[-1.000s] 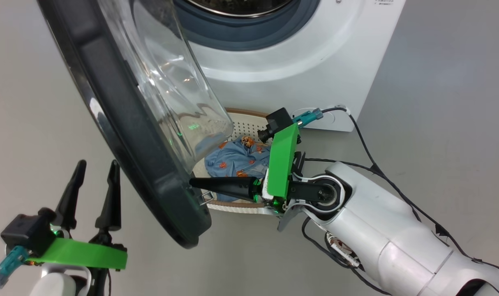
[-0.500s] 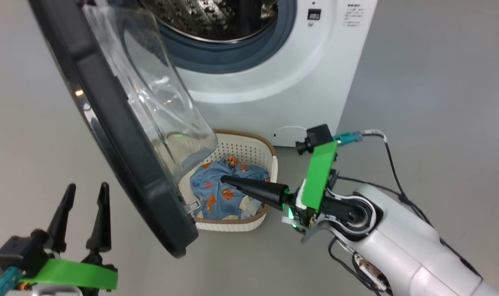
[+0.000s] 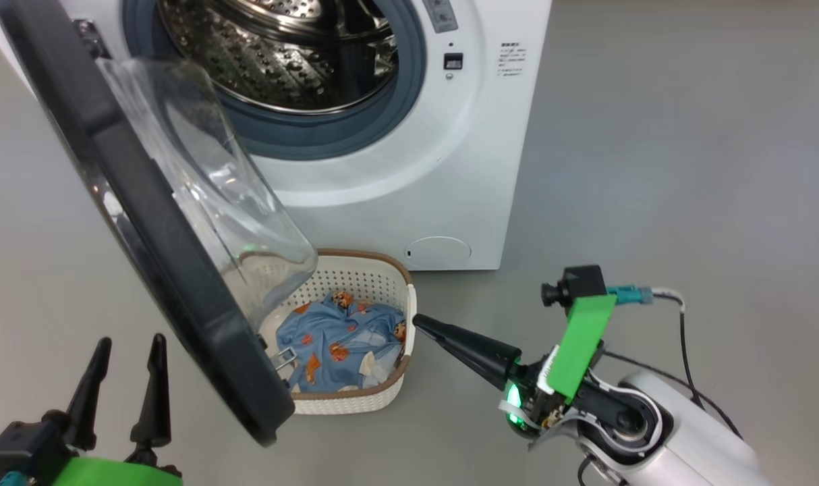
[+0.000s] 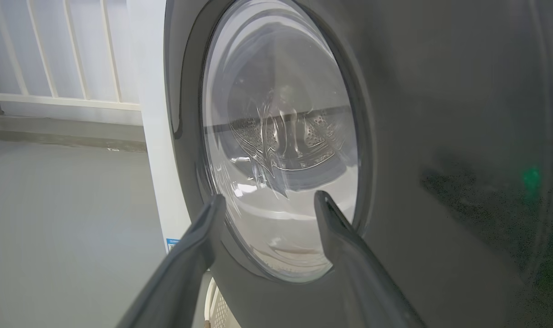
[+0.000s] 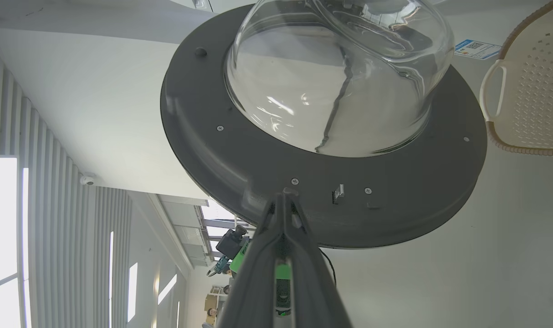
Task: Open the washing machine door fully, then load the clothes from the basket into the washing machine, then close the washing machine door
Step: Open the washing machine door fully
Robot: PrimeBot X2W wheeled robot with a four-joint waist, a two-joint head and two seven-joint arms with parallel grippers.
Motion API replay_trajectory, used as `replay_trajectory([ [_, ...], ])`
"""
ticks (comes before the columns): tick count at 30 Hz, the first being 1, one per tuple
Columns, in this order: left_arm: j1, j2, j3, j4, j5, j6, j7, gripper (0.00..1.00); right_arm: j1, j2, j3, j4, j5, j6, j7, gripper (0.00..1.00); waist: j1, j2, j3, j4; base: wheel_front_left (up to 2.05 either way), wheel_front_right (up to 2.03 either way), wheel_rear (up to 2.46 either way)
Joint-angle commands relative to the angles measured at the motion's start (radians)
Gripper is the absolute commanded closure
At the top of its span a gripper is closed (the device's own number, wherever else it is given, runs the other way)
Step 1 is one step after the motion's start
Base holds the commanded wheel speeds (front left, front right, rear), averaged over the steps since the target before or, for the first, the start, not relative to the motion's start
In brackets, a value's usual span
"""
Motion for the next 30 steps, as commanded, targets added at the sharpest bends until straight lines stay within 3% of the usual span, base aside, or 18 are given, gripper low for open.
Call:
replay_trajectory([
  [1,-0.010,0.024,0.043,-0.025,0.011,-0.003,-0.009,0.00,0.029,0.000,-0.014,-0.040,-0.004,0.007,-0.020,1.00,0.0000,0.0000,-0.015,-0.019,0.00,0.00,0.00],
  [6,0.012,0.015,0.057,-0.024,0.020,-0.003,-0.009,0.00,0.079,0.001,-0.055,-0.088,-0.024,0.007,-0.073,1.00,0.0000,0.0000,-0.032,-0.039,0.00,0.00,0.00],
  [8,0.020,0.012,0.059,-0.022,0.022,-0.003,-0.009,0.00,0.097,0.003,-0.070,-0.093,-0.040,0.007,-0.102,0.73,0.0000,0.0000,-0.040,-0.046,0.00,0.00,0.00],
  [9,0.020,0.012,0.059,-0.022,0.022,-0.003,-0.009,0.00,0.097,0.003,-0.070,-0.093,-0.040,0.007,-0.102,0.73,0.0000,0.0000,-0.040,-0.046,0.00,0.00,0.00],
  [10,0.025,0.011,0.059,-0.018,0.022,-0.003,-0.009,0.00,0.109,0.006,-0.092,-0.093,-0.077,0.007,-0.153,0.53,0.0000,0.0000,-0.046,-0.050,0.00,0.00,0.00],
  [11,0.027,0.012,0.059,-0.016,0.023,-0.003,-0.009,0.00,0.115,0.010,-0.105,-0.088,-0.098,0.007,-0.187,0.04,0.0000,0.0000,-0.049,-0.052,0.00,0.00,0.00],
  [12,0.029,0.012,0.060,-0.014,0.023,-0.003,-0.009,0.00,0.119,0.013,-0.121,-0.083,-0.122,0.007,-0.223,0.00,0.0000,0.0000,-0.053,-0.055,0.00,0.00,0.00],
  [19,0.042,0.012,0.061,-0.012,0.030,-0.003,-0.009,0.00,0.116,0.037,-0.207,0.020,-0.316,0.007,-0.524,0.00,0.0000,0.0000,-0.066,-0.065,0.00,0.00,0.00],
  [24,0.046,0.009,0.057,-0.010,0.031,-0.003,-0.009,0.00,0.092,0.041,-0.249,0.085,-0.463,0.007,-0.609,0.00,0.0000,0.0000,-0.071,-0.067,0.00,0.00,0.00],
  [30,0.050,0.007,0.051,-0.012,0.030,-0.003,-0.009,0.00,0.104,0.124,-0.537,0.132,-0.844,0.007,-0.620,0.00,0.0000,0.0000,-0.074,-0.066,0.00,0.00,0.00],
])
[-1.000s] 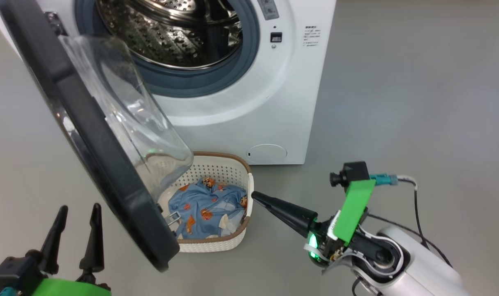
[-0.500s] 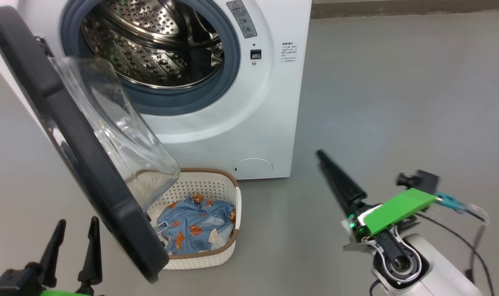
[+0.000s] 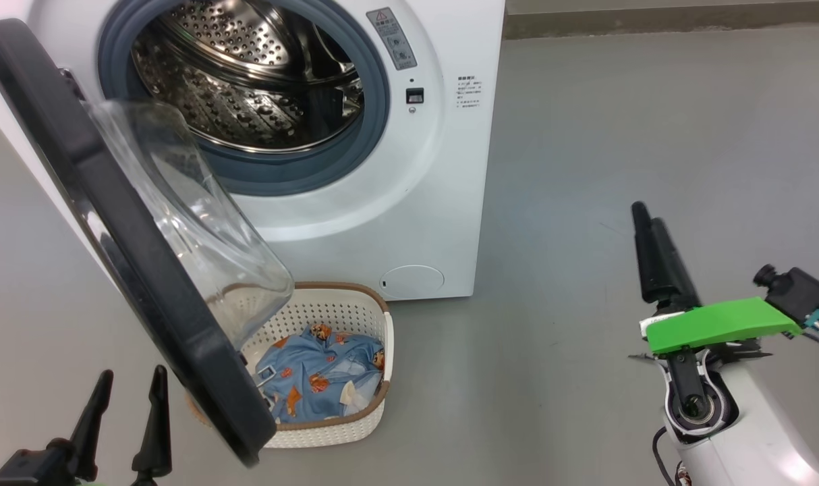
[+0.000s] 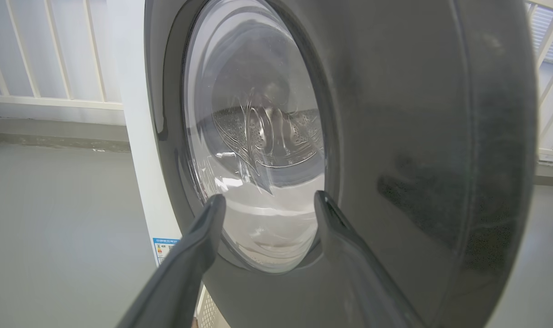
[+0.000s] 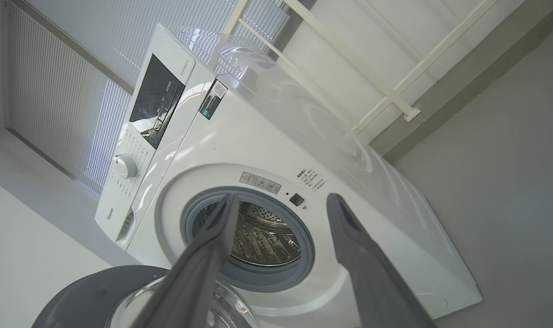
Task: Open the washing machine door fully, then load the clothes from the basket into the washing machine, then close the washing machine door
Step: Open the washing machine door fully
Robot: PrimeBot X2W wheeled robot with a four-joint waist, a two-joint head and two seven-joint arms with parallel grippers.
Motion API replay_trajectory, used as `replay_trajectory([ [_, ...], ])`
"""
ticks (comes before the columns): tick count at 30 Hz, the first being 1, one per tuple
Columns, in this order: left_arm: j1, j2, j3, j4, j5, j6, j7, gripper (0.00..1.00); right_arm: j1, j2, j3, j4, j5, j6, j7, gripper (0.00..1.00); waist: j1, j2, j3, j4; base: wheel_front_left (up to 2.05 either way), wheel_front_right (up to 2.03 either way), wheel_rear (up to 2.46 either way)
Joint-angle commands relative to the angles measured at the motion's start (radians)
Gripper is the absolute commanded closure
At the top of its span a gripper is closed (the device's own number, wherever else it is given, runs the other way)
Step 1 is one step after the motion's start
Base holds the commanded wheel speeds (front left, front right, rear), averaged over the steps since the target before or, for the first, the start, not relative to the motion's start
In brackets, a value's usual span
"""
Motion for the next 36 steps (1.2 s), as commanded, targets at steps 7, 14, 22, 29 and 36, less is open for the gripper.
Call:
replay_trajectory([
  [7,-0.013,0.014,0.034,-0.024,0.014,-0.003,-0.009,0.00,0.067,0.120,-0.226,-0.143,-0.453,0.007,-0.012,0.00,0.0000,0.0000,-0.002,0.001,0.00,0.00,0.00],
  [14,-0.009,0.010,0.041,-0.026,0.014,-0.003,-0.009,0.00,0.153,0.134,-0.260,-0.235,-0.715,0.007,-0.012,0.00,0.0000,0.0000,0.002,-0.004,0.00,0.00,0.00],
  [22,-0.013,0.007,0.039,-0.024,0.015,-0.003,-0.009,0.00,0.234,0.135,-0.251,-0.282,-0.870,0.007,-0.012,0.00,0.0000,0.0000,0.003,-0.009,0.00,0.00,0.00],
  [29,-0.013,0.000,0.037,-0.015,0.015,-0.003,-0.009,0.00,0.331,0.135,-0.271,-0.315,-0.972,0.007,-0.012,0.00,0.0000,0.0000,-0.001,-0.005,0.00,0.00,0.00],
  [36,-0.014,0.006,0.036,-0.012,0.021,-0.003,-0.009,0.00,0.394,0.135,-0.272,-0.317,-1.026,0.007,-0.012,0.00,0.0000,0.0000,0.000,-0.003,0.00,0.00,0.00],
])
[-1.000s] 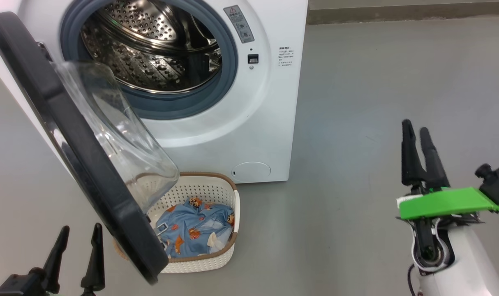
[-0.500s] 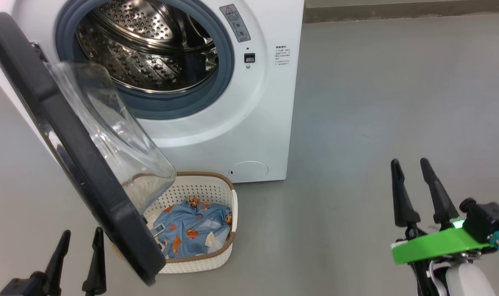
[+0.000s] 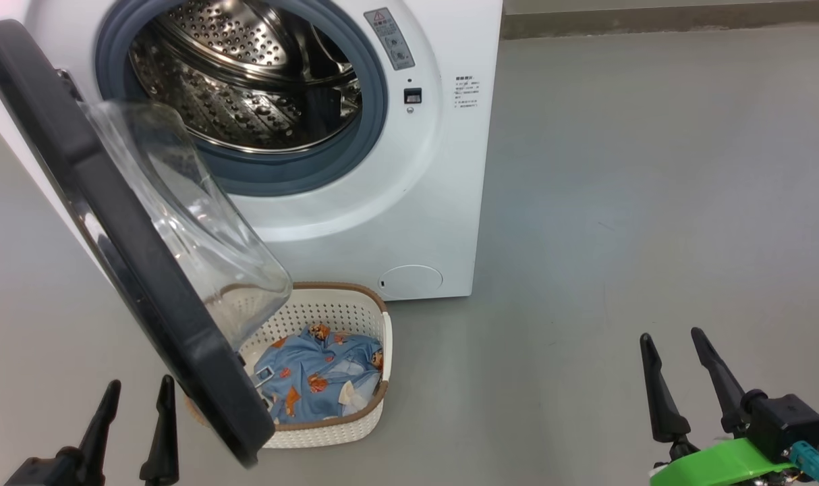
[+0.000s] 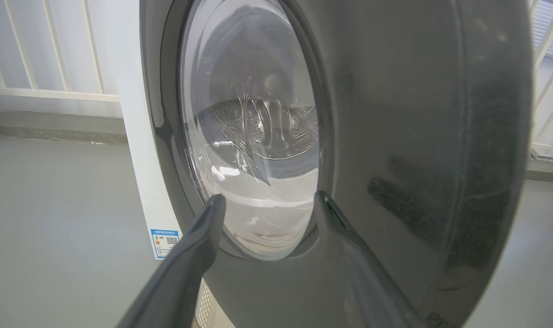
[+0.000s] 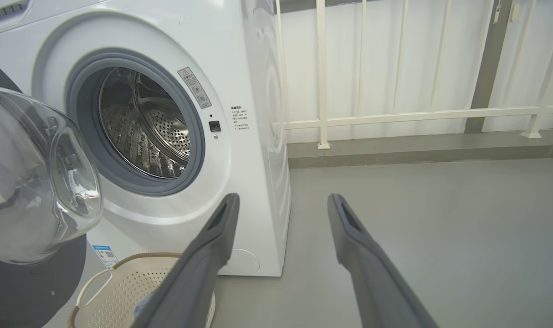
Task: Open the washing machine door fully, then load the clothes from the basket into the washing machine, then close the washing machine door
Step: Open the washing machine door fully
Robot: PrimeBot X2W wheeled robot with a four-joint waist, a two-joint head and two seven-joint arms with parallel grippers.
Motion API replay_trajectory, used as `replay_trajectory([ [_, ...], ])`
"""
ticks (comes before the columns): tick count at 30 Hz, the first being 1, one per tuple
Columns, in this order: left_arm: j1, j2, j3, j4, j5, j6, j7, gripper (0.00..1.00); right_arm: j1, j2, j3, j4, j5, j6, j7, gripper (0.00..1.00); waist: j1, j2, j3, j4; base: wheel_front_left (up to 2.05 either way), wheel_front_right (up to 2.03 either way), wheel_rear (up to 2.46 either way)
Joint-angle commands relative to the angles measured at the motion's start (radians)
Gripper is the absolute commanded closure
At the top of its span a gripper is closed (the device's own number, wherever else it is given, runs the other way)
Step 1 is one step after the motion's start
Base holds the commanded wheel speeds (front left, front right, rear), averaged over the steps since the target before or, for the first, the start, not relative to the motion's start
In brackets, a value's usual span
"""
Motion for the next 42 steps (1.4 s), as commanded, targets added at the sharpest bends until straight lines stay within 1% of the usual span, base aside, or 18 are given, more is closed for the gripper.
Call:
replay_trajectory([
  [1,-0.031,0.025,0.034,-0.019,0.006,-0.003,-0.009,0.00,-0.007,-0.002,0.024,-0.023,-0.022,0.006,-0.004,0.00,0.0000,0.0000,0.001,0.000,0.00,0.00,0.00],
  [8,-0.031,0.026,0.031,-0.017,0.016,-0.003,-0.009,0.00,-0.010,-0.002,0.015,0.016,-0.057,0.006,-0.005,0.00,0.0000,0.0000,0.006,0.005,0.00,0.00,0.00],
  [15,-0.031,0.025,0.027,-0.014,0.022,-0.003,-0.009,0.00,-0.026,-0.002,0.008,0.057,-0.069,0.006,-0.005,0.00,0.0000,0.0000,0.004,0.016,0.00,0.00,0.00],
  [34,-0.030,0.022,0.022,-0.015,0.034,-0.003,-0.009,0.00,-0.039,-0.002,-0.011,0.073,-0.073,0.006,-0.005,0.00,0.0000,0.0000,0.008,0.027,0.00,0.00,0.00],
  [35,-0.030,0.023,0.020,-0.014,0.034,-0.003,-0.009,0.60,-0.039,-0.002,-0.010,0.073,-0.072,0.006,-0.005,0.00,0.0000,0.0000,0.008,0.027,0.00,0.00,0.00],
  [36,-0.030,0.024,0.018,-0.013,0.033,-0.003,-0.009,1.00,-0.039,-0.002,-0.010,0.074,-0.072,0.006,-0.005,0.00,0.0000,0.0000,0.008,0.026,0.00,0.00,0.00],
  [40,-0.029,0.025,0.011,-0.011,0.021,-0.003,-0.009,1.00,-0.038,-0.002,-0.011,0.076,-0.069,0.006,-0.005,0.00,0.0000,0.0000,0.007,0.026,0.00,0.00,0.00],
  [42,-0.032,0.018,0.016,-0.021,-0.003,-0.003,-0.009,1.00,-0.037,-0.002,-0.009,0.077,-0.068,0.006,-0.005,0.00,0.0000,0.0000,0.007,0.027,0.00,0.00,0.00],
])
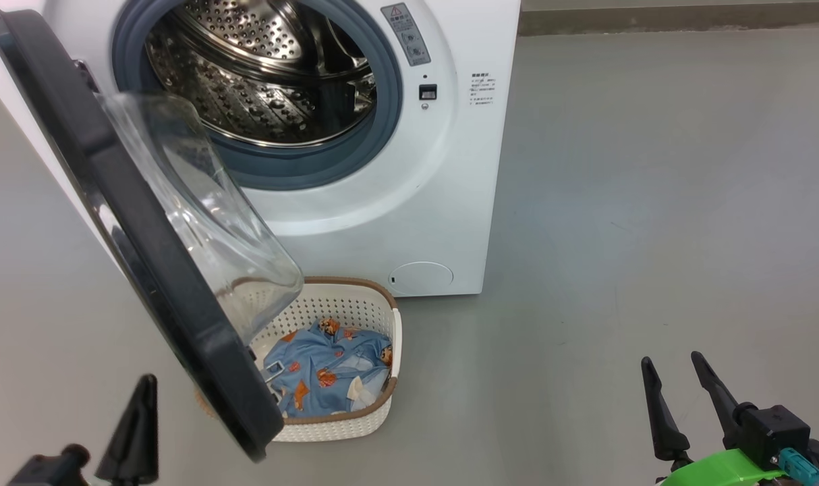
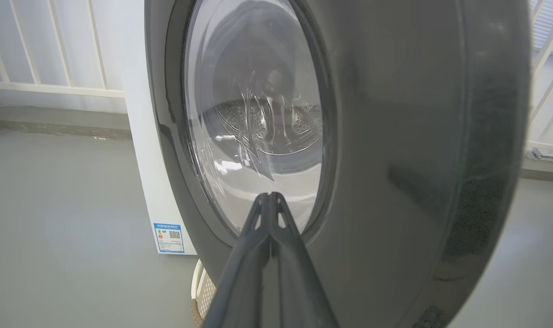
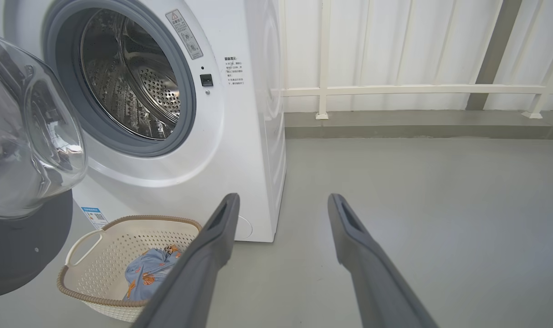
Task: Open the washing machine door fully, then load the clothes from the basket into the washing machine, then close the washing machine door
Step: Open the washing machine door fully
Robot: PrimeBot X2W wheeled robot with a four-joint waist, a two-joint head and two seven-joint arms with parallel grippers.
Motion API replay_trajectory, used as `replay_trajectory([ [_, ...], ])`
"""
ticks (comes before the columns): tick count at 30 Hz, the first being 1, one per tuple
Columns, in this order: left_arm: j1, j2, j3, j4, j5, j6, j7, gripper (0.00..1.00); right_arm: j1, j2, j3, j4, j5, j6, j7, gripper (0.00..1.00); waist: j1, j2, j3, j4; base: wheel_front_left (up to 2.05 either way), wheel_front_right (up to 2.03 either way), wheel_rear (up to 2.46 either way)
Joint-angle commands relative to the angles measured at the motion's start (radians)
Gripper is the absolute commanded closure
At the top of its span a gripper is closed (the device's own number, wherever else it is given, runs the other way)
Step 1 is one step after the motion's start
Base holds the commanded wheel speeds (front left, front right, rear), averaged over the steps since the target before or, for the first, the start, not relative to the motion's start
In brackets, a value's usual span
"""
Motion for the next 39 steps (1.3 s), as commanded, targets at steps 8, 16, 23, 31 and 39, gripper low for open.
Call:
replay_trajectory([
  [8,-0.066,0.007,0.141,-0.248,-0.002,-0.003,-0.009,1.00,-0.035,-0.005,0.019,-0.023,0.008,0.006,-0.005,0.00,0.0000,0.0000,0.002,0.003,0.00,0.00,0.00],
  [16,-0.137,0.003,0.136,-0.573,-0.008,-0.003,-0.009,1.00,-0.030,-0.005,0.024,-0.018,0.019,0.006,-0.005,0.00,0.0000,0.0000,-0.002,0.005,0.00,0.00,0.00],
  [23,-0.151,0.024,-0.027,-0.722,-0.034,-0.003,-0.009,1.00,-0.029,-0.005,0.041,-0.011,0.045,0.006,-0.005,0.00,0.0000,0.0000,0.001,0.001,0.00,0.00,0.00],
  [31,-0.133,0.044,-0.254,-0.739,-0.056,-0.003,-0.009,1.00,-0.029,-0.005,0.047,-0.004,0.056,0.006,-0.005,0.00,0.0000,0.0000,0.008,0.000,0.00,0.00,0.00],
  [39,-0.094,0.071,-0.420,-0.640,-0.093,-0.003,-0.009,1.00,-0.031,-0.005,0.053,0.009,0.087,0.006,-0.005,0.00,0.0000,0.0000,0.007,-0.003,0.00,0.00,0.00],
])
